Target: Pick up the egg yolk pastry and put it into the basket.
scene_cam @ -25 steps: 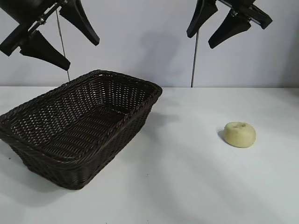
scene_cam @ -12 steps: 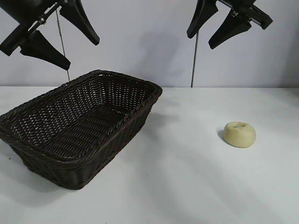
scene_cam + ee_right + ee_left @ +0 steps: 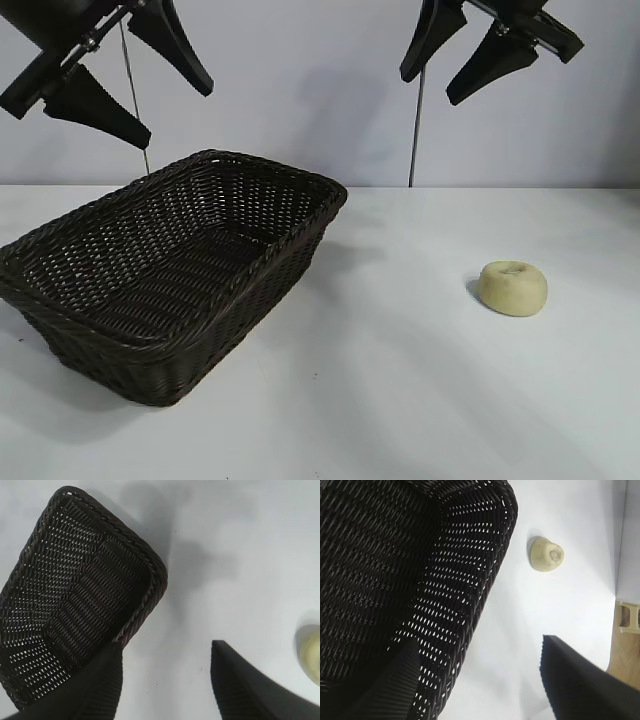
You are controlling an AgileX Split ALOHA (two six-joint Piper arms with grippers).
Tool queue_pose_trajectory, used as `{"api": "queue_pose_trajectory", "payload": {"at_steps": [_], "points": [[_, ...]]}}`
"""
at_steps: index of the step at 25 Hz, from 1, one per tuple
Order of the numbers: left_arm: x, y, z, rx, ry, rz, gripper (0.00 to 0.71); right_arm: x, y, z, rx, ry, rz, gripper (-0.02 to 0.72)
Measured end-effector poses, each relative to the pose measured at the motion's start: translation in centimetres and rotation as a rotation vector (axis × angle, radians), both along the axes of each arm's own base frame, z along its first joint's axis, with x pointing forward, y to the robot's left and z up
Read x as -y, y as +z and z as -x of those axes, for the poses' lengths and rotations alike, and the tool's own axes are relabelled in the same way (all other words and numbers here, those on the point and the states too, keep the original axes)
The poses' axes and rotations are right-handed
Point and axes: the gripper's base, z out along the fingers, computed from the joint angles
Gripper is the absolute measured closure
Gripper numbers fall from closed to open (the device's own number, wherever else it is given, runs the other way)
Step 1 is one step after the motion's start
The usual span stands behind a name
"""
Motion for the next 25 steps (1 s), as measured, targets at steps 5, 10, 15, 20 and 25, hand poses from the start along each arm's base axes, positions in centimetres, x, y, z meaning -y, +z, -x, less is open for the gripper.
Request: {"api": "queue_pose_trajectory", "payload": {"at_steps": [5,10,15,20,25], "points": [[0.0,0.0,-0.2,0.017,0.014,0.001,0.212,0.0,0.0,0.0,0.0,0.0,0.0,0.311],[0.1,0.1,-0.1,0.001,0.02,0.014,0.212,0.0,0.0,0.0,0.0,0.0,-0.002,0.311],[-0.3,0.8,0.4,-0.061,0.095,0.011,0.212,0.0,0.0,0.0,-0.001,0.0,-0.003,0.311],[-1.5,2.9,1.8,-0.047,0.182,-0.07,0.212,0.0,0.0,0.0,-0.001,0.0,-0.003,0.311],[-2.5,5.0,3.4,-0.023,0.232,-0.128,0.212,0.0,0.0,0.0,-0.001,0.0,-0.003,0.311]]}}
